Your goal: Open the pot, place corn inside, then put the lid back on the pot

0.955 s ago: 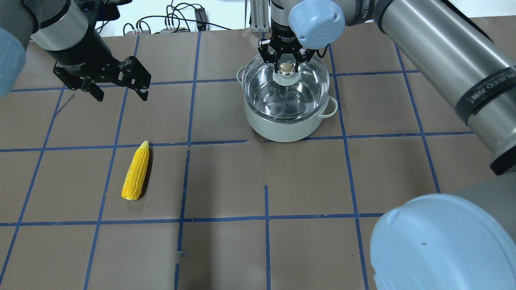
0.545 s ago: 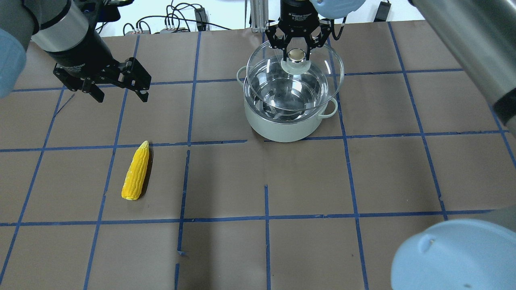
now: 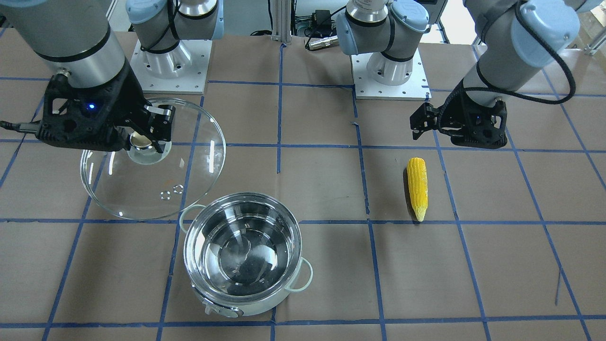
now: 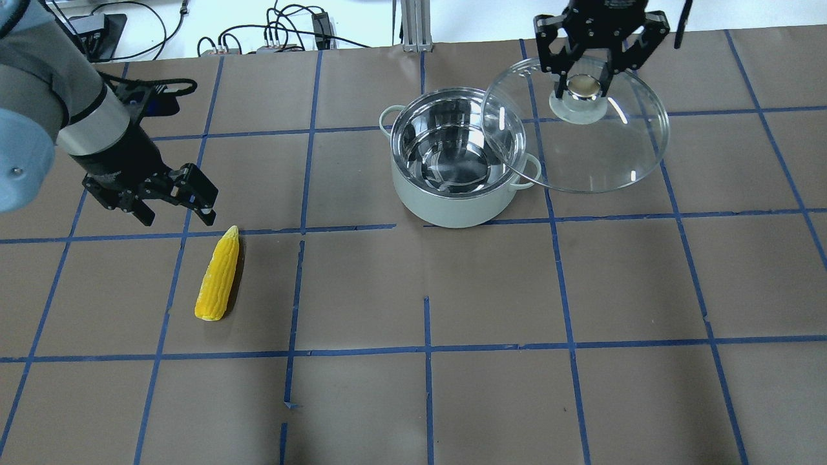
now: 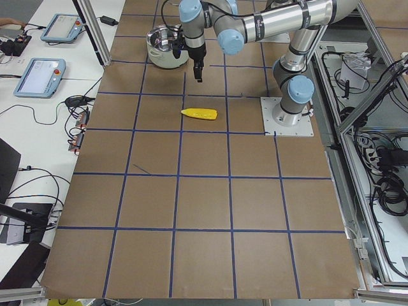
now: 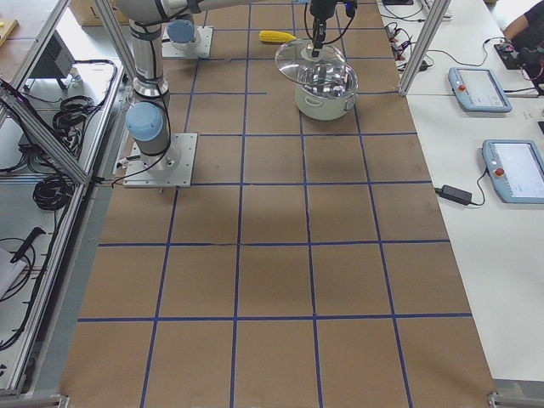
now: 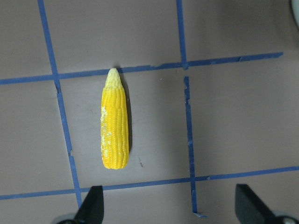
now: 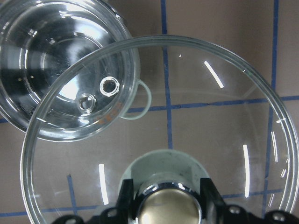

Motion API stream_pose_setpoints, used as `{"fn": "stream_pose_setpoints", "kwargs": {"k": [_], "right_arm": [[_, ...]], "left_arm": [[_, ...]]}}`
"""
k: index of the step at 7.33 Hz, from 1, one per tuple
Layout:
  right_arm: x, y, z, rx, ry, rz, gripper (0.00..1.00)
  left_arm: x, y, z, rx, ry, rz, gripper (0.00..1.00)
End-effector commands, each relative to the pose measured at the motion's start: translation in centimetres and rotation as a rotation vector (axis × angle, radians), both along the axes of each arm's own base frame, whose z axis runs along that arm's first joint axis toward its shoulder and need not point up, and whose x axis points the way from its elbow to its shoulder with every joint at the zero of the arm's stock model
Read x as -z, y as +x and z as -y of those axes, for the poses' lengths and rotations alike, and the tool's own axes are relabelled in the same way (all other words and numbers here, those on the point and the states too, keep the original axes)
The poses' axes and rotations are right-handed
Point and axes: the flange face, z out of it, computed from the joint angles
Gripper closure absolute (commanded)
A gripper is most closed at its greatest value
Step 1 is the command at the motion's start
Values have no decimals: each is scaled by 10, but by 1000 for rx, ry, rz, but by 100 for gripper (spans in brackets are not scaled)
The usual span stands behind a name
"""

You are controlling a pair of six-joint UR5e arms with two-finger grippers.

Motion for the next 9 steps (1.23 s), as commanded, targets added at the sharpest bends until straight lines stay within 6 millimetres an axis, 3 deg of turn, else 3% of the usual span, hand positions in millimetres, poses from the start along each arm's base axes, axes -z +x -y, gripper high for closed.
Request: {"fn": "stream_pose_setpoints", "kwargs": {"k": [1,2,5,7,9], "right_arm": [[17,-20,-33,17,-6,3,59],[19,-14,-35,10,-5,18,59],[26,-10,-30,4,-4,42,58],[28,-11,-30,-5,0,44,58],[29,-11,-29,-5,-4,48,58]], "left_arm": [[89,21,-15,-13,7,-3,0],[120,20,-24,-13,-13,2,0],[170,22,-14,35,-32,1,0],[186,24,-7,64,-37,0,2],[193,26,-7,63,-23,-5,19]]}}
